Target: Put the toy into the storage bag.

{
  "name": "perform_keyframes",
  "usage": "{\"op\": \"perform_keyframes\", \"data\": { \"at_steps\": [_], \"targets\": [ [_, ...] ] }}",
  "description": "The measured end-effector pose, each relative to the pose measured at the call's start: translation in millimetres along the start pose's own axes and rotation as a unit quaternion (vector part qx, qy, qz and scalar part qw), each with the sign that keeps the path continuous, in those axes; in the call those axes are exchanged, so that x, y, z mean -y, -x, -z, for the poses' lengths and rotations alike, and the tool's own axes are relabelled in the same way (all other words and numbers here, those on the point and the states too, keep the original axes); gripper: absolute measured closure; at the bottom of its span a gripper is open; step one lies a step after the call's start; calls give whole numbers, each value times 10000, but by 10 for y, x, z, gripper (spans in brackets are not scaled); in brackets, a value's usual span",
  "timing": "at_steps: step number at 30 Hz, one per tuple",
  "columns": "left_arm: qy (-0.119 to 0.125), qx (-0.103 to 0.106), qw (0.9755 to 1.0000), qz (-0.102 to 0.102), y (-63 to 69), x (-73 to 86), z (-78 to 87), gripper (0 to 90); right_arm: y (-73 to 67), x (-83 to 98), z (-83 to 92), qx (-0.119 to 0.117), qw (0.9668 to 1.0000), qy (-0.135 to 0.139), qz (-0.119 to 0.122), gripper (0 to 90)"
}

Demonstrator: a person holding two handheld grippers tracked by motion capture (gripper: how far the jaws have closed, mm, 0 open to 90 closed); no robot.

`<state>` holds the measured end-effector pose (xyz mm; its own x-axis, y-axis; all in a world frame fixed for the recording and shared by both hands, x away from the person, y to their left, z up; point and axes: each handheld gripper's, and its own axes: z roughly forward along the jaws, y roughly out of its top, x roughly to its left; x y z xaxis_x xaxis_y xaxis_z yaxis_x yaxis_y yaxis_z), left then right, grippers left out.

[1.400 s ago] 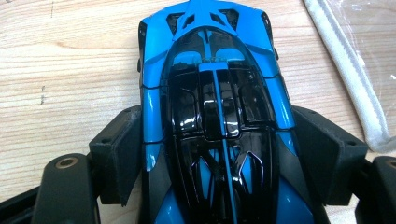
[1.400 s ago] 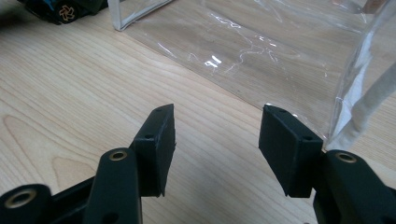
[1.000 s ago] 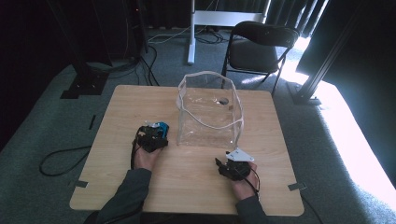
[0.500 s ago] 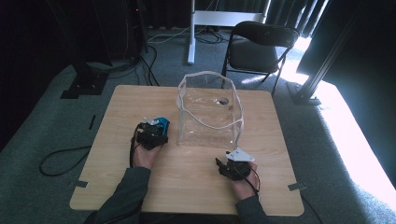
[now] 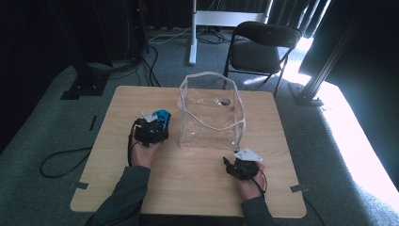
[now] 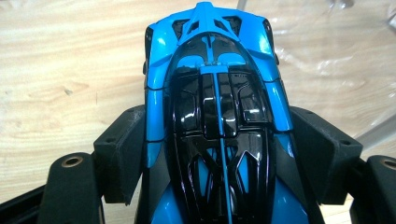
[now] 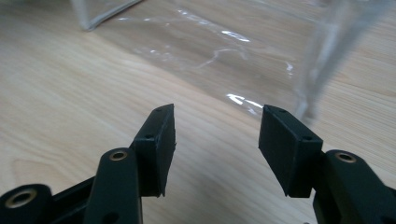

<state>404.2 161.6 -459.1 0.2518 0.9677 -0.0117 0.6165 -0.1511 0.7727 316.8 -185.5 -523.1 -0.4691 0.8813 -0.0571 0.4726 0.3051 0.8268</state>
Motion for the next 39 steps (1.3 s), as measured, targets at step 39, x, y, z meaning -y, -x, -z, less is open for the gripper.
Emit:
{"op": "perform_keyframes", "data": {
  "at_steps": [39],
  "targets": [
    [1233,-10,9918,-321,237,-293,698,273,244,48,12,275,9991,-55,-327,454]
  ]
}}
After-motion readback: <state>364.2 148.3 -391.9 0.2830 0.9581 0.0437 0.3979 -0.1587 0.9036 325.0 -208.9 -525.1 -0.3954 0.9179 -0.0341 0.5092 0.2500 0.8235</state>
